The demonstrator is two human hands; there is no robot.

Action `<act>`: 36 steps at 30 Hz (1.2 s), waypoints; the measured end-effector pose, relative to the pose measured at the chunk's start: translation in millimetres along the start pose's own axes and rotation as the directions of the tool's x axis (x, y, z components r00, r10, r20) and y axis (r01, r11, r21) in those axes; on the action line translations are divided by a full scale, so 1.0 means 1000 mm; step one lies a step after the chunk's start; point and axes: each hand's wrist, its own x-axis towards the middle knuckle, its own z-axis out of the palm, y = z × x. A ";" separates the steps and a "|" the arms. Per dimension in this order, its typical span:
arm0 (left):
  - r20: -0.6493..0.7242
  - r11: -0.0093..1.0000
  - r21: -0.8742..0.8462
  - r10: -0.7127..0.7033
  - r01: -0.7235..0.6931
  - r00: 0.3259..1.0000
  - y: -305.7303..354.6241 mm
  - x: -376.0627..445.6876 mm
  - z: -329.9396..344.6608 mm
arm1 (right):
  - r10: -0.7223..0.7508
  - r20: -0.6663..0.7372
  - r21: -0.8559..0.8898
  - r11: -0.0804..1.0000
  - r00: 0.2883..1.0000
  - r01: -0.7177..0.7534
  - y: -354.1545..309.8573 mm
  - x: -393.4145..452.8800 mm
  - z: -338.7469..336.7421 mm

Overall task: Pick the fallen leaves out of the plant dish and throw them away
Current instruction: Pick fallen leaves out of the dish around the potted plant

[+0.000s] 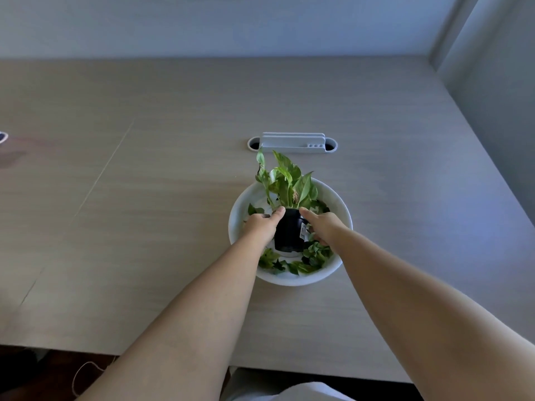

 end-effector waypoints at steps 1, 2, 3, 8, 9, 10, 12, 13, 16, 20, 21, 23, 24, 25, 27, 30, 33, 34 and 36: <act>-0.002 1.000 -0.023 -0.001 0.001 1.000 -0.001 0.001 0.002 | -0.012 0.003 -0.002 1.000 1.000 0.013 0.000 0.000 0.001; -0.004 0.999 -0.042 -0.002 0.002 1.000 -0.001 0.001 0.003 | -0.026 0.009 -0.001 1.000 1.000 0.026 0.000 -0.001 0.002; -0.004 0.998 -0.059 0.000 0.000 1.000 -0.002 0.001 0.004 | -0.038 0.016 0.003 0.999 0.999 0.038 0.001 -0.002 0.003; 0.036 0.989 -0.125 0.084 -0.079 0.996 -0.007 0.001 0.000 | -0.173 0.039 0.090 0.981 0.984 0.169 0.008 -0.007 0.001; 0.040 0.985 -0.132 0.115 -0.109 0.993 -0.007 0.000 -0.002 | -0.201 0.041 0.111 0.974 0.979 0.196 0.010 -0.007 0.000; 0.045 0.981 -0.143 0.142 -0.134 0.989 -0.008 0.000 -0.004 | -0.225 0.041 0.123 0.968 0.974 0.218 0.012 -0.008 -0.002; 0.067 0.970 -0.176 0.181 -0.167 0.981 -0.008 0.000 -0.007 | -0.267 0.032 0.127 0.957 0.963 0.261 0.014 -0.009 -0.004; 0.077 0.965 -0.187 0.200 -0.183 0.977 -0.008 0.000 -0.008 | -0.289 0.024 0.132 0.950 0.957 0.283 0.015 -0.009 -0.005; 0.101 0.954 -0.204 0.242 -0.218 0.965 -0.009 0.001 -0.011 | -0.359 0.002 0.143 0.924 0.933 0.355 0.014 -0.013 -0.005; 0.106 0.949 -0.219 0.255 -0.228 0.961 -0.010 0.000 -0.012 | -0.412 -0.035 0.067 0.908 0.910 0.414 0.014 -0.017 -0.009; 0.102 0.946 -0.226 0.262 -0.234 0.960 -0.010 -0.001 -0.012 | -0.420 -0.037 0.056 0.905 0.907 0.421 0.014 -0.018 -0.009; 0.090 0.937 -0.242 0.280 -0.252 0.956 -0.010 -0.002 -0.011 | -0.428 -0.041 0.036 0.903 0.903 0.429 0.012 -0.019 -0.011; 0.086 0.933 -0.248 0.289 -0.260 0.954 -0.010 -0.002 -0.012 | -0.424 -0.045 0.032 0.904 0.904 0.426 0.012 -0.018 -0.011; 0.086 0.930 -0.256 0.292 -0.263 0.952 -0.009 -0.002 -0.013 | -0.416 -0.047 0.028 0.908 0.908 0.418 0.012 -0.017 -0.010; 0.095 0.929 -0.271 0.286 -0.252 0.953 -0.011 -0.001 -0.014 | -0.396 -0.050 0.002 0.918 0.917 0.397 0.013 -0.016 -0.009; 0.111 0.932 -0.275 0.273 -0.235 0.956 -0.014 0.001 -0.015 | -0.385 -0.044 0.000 0.923 0.922 0.385 0.015 -0.016 -0.007; 0.114 0.928 -0.297 0.266 -0.223 0.957 -0.019 0.001 -0.016 | -0.380 -0.048 0.030 0.924 0.924 0.381 0.014 -0.023 -0.007; 0.110 0.927 -0.303 0.266 -0.223 0.958 -0.021 0.001 -0.016 | -0.388 -0.046 0.020 0.921 0.921 0.389 0.014 -0.025 -0.007; 0.099 0.924 -0.313 0.260 -0.218 0.960 -0.023 0.001 -0.014 | -0.393 -0.043 -0.010 0.920 0.919 0.393 0.015 -0.029 -0.008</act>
